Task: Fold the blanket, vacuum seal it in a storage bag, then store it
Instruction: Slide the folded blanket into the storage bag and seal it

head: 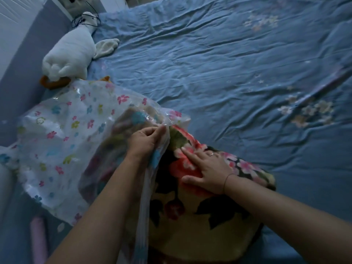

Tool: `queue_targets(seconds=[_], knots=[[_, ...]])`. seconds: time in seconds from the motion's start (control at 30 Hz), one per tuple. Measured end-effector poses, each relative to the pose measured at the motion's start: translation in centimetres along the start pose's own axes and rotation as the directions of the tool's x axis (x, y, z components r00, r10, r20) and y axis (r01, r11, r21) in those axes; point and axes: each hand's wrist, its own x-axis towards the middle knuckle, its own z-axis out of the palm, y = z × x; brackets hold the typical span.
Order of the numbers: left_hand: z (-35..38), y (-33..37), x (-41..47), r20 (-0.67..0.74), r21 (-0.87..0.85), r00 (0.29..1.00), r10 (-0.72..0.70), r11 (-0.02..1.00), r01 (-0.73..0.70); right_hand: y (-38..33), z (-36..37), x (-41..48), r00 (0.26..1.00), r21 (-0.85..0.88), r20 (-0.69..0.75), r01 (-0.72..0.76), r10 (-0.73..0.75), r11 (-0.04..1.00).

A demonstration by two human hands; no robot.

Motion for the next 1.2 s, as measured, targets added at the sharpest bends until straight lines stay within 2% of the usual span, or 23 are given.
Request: queue_targets(seconds=[0.07, 0.13, 0.2, 0.23, 0.3, 0.33, 0.37, 0.4, 0.43, 0.47, 0.5, 0.53, 0.6, 0.7, 0.8, 0.87, 0.97, 1.1, 1.2], knots=[[0.8, 1.4, -2.9, 0.178, -0.056, 0.984, 0.005, 0.998, 0.005, -1.9, 0.6, -1.9, 0.998, -0.002, -0.028, 0.055, -0.055, 0.998], [1.5, 2.2, -6.0, 0.356, -0.048, 0.934, -0.004, 0.999, 0.022, -3.7, 1.1, -3.7, 0.994, -0.012, -0.019, 0.108, -0.109, 0.994], [1.3, 2.0, -8.0, 0.450, -0.058, 0.892, -0.051, 0.995, 0.087, -4.4, 1.0, -5.1, 0.987, 0.003, 0.005, 0.161, -0.161, 0.987], [1.0, 1.6, -8.6, 0.454, -0.076, 0.889, -0.063, 0.991, 0.109, -4.5, 0.6, -5.6, 0.986, 0.030, 0.004, 0.168, -0.169, 0.985], [-0.1, 1.0, -8.9, 0.374, -0.114, 0.925, -0.070, 0.986, 0.121, -4.3, -0.4, -5.3, 0.993, 0.145, -0.006, 0.114, -0.114, 0.983], [-0.6, 0.7, -8.8, 0.309, -0.127, 0.949, -0.062, 0.986, 0.106, -4.5, -1.2, -4.6, 0.998, 0.330, -0.037, 0.059, -0.049, 0.942], [-0.8, 0.6, -8.8, 0.238, -0.127, 0.970, -0.049, 0.989, 0.081, -4.8, -2.4, -3.9, 0.996, 0.618, -0.068, -0.005, 0.061, 0.786], [-0.9, 0.4, -8.8, 0.165, -0.114, 0.986, -0.027, 0.992, 0.046, -5.1, -3.5, -3.1, 0.982, 0.881, -0.008, -0.082, 0.188, 0.466], [-0.9, 0.3, -8.8, 0.112, -0.097, 0.994, 0.012, 0.995, -0.001, -5.1, -4.5, -2.1, 0.958, 0.980, 0.149, -0.177, 0.244, 0.093], [-0.7, 0.2, -8.9, 0.074, -0.075, 0.995, 0.060, 0.996, -0.054, -5.2, -5.4, -1.2, 0.935, 0.946, 0.295, -0.257, 0.198, -0.200], [-0.4, 0.2, -9.1, 0.050, -0.060, 0.993, 0.105, 0.993, -0.102, -5.2, -6.1, -0.4, 0.913, 0.860, 0.397, -0.334, 0.097, -0.385], [-0.2, 0.1, -9.2, 0.034, -0.047, 0.989, 0.145, 0.989, -0.143, -5.3, -6.5, 0.2, 0.894, 0.769, 0.449, -0.390, -0.006, -0.507], [0.2, -0.1, -9.5, 0.013, -0.006, 0.974, 0.225, 0.974, -0.225, -5.5, -6.6, 1.6, 0.862, 0.618, 0.489, -0.451, -0.135, -0.644], [0.6, -1.0, -9.6, -0.020, 0.108, 0.938, 0.346, 0.934, -0.342, -5.6, -6.9, 3.6, 0.840, 0.525, 0.536, -0.414, -0.089, -0.744], [1.2, -2.3, -9.6, -0.044, 0.179, 0.921, 0.388, 0.910, -0.374, -4.3, -7.9, 5.7, 0.803, 0.455, 0.595, -0.320, 0.017, -0.831], [1.9, -3.1, -9.5, -0.044, 0.205, 0.919, 0.391, 0.904, -0.375, -3.0, -8.2, 7.3, 0.765, 0.465, 0.637, -0.283, 0.095, -0.839], [2.8, -4.1, -8.8, -0.055, 0.214, 0.923, 0.382, 0.907, -0.362, -1.0, -8.0, 8.6, 0.720, 0.427, 0.688, -0.301, 0.090, -0.853], [3.7, -5.4, -7.8, 0.003, 0.334, 0.928, 0.372, 0.874, -0.352, 3.0, -7.2, 7.5, 0.763, 0.403, 0.646, -0.323, 0.016, -0.856], [4.5, -6.6, -7.7, 0.079, 0.525, 0.921, 0.383, 0.769, -0.365, 6.0, -7.2, 5.1, 0.769, 0.495, 0.629, -0.288, 0.109, -0.820]])
